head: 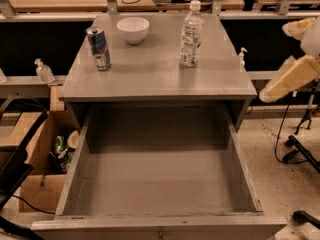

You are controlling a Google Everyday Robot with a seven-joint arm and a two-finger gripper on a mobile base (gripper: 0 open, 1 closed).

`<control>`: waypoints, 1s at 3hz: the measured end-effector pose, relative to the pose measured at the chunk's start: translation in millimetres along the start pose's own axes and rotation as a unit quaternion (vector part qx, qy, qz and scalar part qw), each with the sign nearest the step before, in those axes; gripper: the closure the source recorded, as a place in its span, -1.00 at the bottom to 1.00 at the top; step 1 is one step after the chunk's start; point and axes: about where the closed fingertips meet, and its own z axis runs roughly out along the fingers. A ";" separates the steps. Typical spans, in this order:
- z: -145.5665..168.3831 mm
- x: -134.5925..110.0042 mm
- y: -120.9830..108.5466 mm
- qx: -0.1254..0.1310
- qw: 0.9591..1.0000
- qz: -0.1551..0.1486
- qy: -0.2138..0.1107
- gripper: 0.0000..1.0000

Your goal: Place blue plastic bottle into top drawer

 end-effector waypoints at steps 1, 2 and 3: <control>25.3 -5.2 -38.0 0.038 0.993 0.018 -0.114 -1.00; 52.6 -19.6 -61.7 0.065 0.974 0.028 -0.216 -1.00; 61.4 -27.7 -62.2 0.063 0.969 0.025 -0.237 -1.00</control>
Offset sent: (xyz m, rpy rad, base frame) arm 0.1185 0.0152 -0.0081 0.5582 -0.4282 0.0550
